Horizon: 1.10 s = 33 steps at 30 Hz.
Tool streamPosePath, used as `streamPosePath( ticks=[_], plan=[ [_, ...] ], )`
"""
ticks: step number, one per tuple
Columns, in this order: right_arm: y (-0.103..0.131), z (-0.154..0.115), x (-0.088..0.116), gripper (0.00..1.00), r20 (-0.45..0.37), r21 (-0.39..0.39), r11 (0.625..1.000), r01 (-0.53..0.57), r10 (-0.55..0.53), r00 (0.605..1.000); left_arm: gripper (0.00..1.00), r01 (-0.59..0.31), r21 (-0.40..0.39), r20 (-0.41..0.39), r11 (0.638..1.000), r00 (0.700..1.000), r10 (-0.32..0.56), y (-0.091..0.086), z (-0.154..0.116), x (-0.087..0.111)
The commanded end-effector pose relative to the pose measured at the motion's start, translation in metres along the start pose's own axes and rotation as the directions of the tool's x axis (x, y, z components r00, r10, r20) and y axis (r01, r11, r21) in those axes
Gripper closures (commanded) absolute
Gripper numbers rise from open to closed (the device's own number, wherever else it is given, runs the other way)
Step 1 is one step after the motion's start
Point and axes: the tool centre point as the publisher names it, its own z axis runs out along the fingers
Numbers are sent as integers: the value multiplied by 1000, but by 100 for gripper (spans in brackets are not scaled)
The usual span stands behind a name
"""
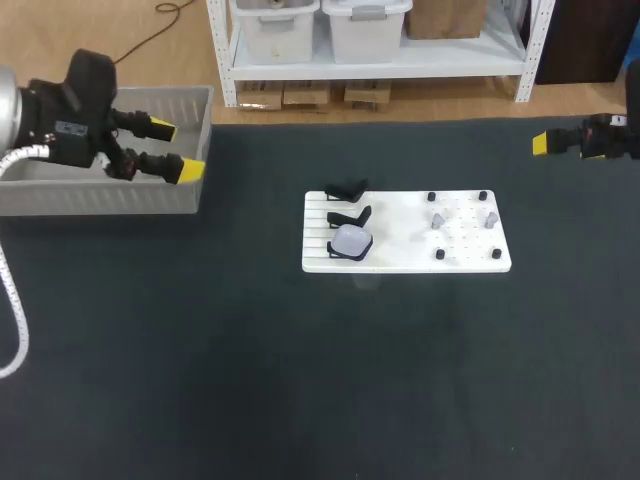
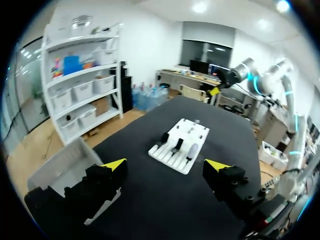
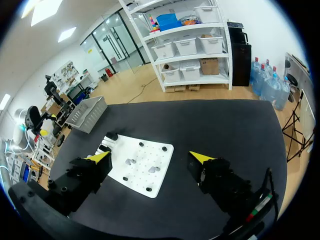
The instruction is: Pick up each earbud case from the left stands, insert the matching earbuds, close the lid, and place the case in the box.
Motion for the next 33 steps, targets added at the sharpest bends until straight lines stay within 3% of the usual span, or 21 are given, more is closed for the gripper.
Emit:
streamPosePath(
  ticks=[1, 13, 25, 33],
  plan=[
    [0, 0, 0, 0, -1, -2, 1000, 1, -1, 1000, 0, -63, 204, 60, 977, 997, 52, 3, 8, 2],
    [0, 0, 0, 0, -1, -2, 1000, 1, -1, 1000, 0, -272, 278, 101, 921, 962, 254, -25, 42, 1],
    [0, 0, 0, 0, -1, -2, 1000, 1, -1, 1000, 0, -280, 311, 60, 908, 959, 276, -39, 81, 33],
    [0, 0, 0, 0, -1, -2, 1000, 1, -1, 1000, 0, -333, 343, 104, 878, 943, 316, -53, 101, 45]
  ],
)
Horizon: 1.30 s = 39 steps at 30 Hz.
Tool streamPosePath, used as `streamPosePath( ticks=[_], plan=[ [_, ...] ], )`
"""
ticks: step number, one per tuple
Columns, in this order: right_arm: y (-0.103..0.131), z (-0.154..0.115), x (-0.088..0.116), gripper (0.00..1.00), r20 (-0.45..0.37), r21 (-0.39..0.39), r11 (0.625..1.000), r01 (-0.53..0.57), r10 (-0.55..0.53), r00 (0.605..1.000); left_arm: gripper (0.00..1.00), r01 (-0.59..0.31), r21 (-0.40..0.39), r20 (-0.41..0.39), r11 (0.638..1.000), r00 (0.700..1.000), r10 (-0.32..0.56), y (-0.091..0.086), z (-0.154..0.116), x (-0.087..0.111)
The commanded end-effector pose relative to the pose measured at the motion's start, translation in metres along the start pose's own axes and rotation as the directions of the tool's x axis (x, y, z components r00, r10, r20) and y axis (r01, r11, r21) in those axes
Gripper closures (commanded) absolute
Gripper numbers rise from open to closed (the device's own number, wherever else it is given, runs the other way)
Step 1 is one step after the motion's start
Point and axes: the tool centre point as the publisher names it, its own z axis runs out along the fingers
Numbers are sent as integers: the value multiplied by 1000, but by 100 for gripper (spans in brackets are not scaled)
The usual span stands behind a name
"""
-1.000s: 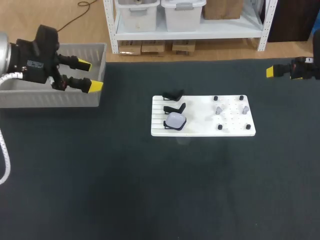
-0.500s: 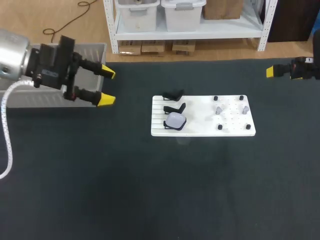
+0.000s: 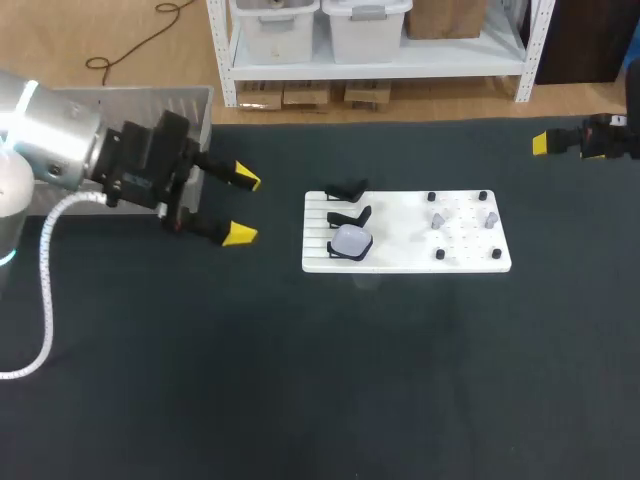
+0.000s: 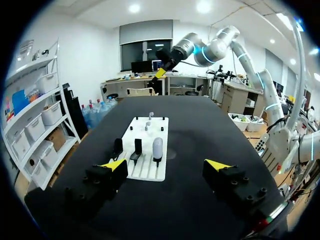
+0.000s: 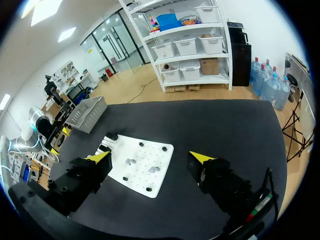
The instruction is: Pick up each earbud case from the left stands, insert the matching earbuds, close the lid, and place the case in the box.
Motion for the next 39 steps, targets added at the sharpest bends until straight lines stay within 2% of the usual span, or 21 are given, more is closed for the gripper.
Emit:
streamPosePath(
  ticks=[1, 14, 27, 39],
  plan=[
    [0, 0, 0, 0, -1, -2, 1000, 1, -1, 1000, 0, -3, 12, 9, 1000, 1000, 3, 1, 18, 10],
    [0, 0, 0, 0, -1, -2, 1000, 1, -1, 1000, 0, -26, 42, 1, 999, 1000, 26, 5, 56, 17],
    [0, 0, 0, 0, -1, -2, 1000, 1, -1, 1000, 0, 24, 78, -27, 997, 999, -22, 7, 92, 21],
    [0, 0, 0, 0, -1, -2, 1000, 1, -1, 1000, 0, 39, 71, -20, 997, 999, -38, 23, 115, 30]
  ],
)
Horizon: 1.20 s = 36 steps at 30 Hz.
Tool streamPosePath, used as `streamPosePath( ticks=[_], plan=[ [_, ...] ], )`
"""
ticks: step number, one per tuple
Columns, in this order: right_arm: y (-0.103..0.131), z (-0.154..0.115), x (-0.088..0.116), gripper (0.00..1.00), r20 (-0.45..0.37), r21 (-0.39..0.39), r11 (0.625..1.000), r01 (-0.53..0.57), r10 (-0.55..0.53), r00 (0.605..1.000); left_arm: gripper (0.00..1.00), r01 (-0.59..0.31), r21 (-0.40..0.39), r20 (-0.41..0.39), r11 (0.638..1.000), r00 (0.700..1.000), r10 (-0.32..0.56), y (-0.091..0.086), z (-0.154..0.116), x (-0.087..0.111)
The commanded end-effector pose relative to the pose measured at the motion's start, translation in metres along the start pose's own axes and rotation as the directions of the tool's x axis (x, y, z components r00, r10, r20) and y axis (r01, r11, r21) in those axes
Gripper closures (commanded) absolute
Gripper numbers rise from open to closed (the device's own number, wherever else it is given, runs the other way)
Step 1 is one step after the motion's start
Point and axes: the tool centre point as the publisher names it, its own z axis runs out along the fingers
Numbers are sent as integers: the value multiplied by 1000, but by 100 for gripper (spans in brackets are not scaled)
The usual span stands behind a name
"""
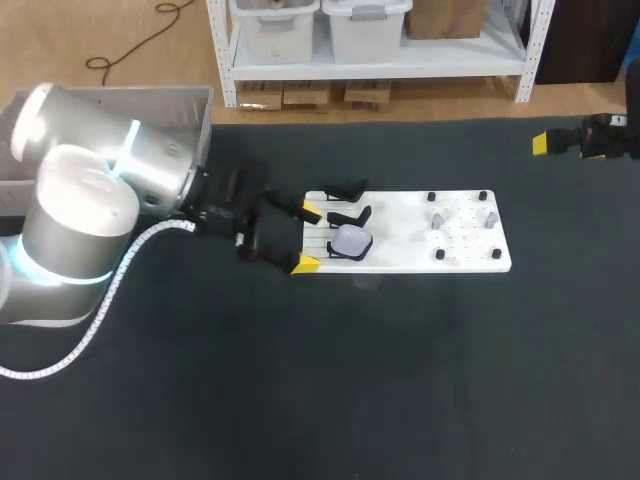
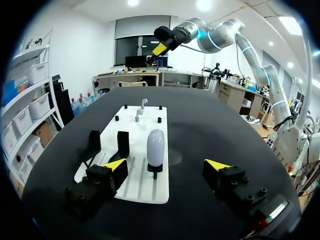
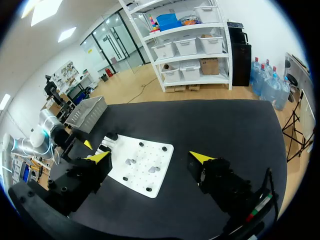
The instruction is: Pick up each earbud case from the left stands, insert the matching earbuds, close the lid, and place the case in the box.
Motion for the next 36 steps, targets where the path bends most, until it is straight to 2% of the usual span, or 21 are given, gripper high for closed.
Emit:
streamPosePath(
  ticks=[1, 9, 11, 19, 23, 28, 31, 36],
  plan=[
    [0, 0, 0, 0, -1, -2, 1000, 1, -1, 1000, 0, 2, 6, 2, 1000, 1000, -3, 11, 10, 3],
    [0, 0, 0, 0, -1, -2, 1000, 1, -1, 1000, 0, 7, 7, 15, 1000, 1000, -7, 24, 18, 2],
    [0, 0, 0, 0, -1, -2, 1000, 1, -1, 1000, 10, 11, 8, 19, 1000, 1000, -11, 28, 20, 2],
    [0, 0, 0, 0, -1, -2, 1000, 1, -1, 1000, 17, 8, 66, 27, 998, 1000, -9, 31, 25, 1],
    [0, 0, 0, 0, -1, -2, 1000, 1, -1, 1000, 15, 2, 93, 43, 996, 999, -6, 28, 23, -4],
    [0, 0, 0, 0, -1, -2, 1000, 1, -1, 1000, 8, 7, 129, 64, 992, 998, -16, 13, 13, -10],
    [0, 0, 0, 0, -1, -2, 1000, 1, -1, 1000, 2, 1, 139, 70, 990, 997, -11, 3, 7, -11],
    [0, 0, 0, 0, -1, -2, 1000, 1, -1, 1000, 1, -1, 130, 66, 992, 998, -8, -2, 8, -6]
  ],
)
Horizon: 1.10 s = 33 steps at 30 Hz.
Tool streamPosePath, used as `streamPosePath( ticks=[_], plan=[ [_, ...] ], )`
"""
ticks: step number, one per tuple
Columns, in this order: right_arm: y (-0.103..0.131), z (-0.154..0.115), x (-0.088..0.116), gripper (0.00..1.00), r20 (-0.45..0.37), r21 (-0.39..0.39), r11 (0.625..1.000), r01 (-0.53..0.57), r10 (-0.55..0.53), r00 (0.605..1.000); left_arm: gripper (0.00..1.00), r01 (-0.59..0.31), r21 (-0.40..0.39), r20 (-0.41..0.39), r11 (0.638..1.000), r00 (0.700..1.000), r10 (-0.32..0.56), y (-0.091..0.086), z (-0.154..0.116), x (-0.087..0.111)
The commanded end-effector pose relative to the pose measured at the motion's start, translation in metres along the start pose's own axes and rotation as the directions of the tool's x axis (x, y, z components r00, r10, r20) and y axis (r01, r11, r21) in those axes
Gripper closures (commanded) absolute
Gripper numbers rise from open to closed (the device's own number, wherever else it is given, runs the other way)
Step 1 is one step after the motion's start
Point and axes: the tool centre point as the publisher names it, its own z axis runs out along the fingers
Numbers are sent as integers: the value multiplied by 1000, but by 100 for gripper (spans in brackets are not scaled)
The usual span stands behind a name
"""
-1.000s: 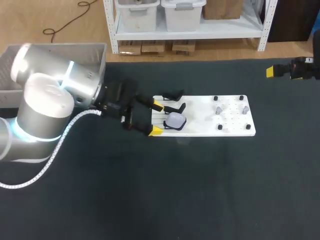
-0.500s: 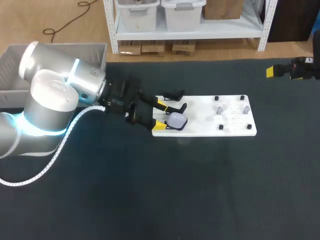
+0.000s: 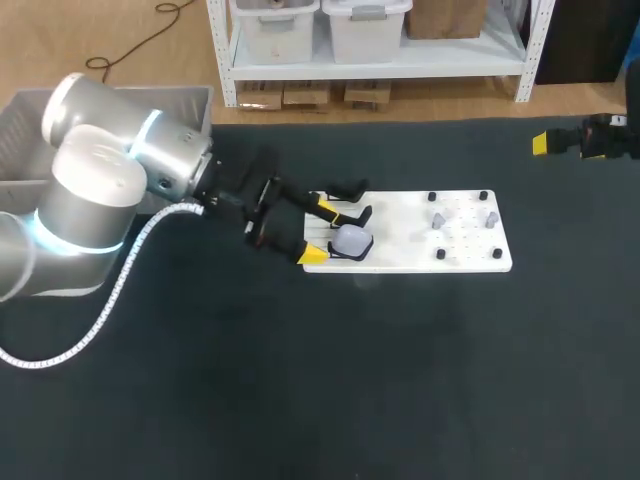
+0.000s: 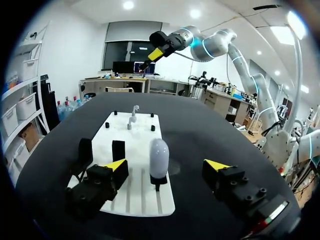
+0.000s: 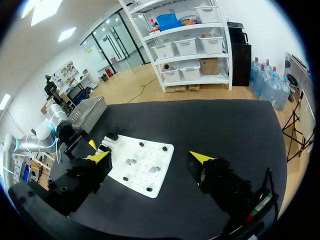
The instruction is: Pick up each earbud case from the left stands, insert the matching earbuds, close the lid, and place the case in the box.
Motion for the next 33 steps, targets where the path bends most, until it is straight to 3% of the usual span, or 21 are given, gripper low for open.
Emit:
streamPosePath(
  ticks=[1, 17, 33],
  plan=[
    [0, 0, 0, 0, -1, -2, 1000, 1, -1, 1000, 2, -1, -28, -3, 1000, 1000, 1, -7, 0, 4],
    [0, 0, 0, 0, -1, -2, 1000, 1, -1, 1000, 13, -5, -28, -1, 1000, 1000, 5, -1, 9, 5],
    [0, 0, 0, 0, -1, -2, 1000, 1, -1, 1000, 18, -13, -23, -1, 1000, 1000, 13, 6, 17, 6]
  ],
)
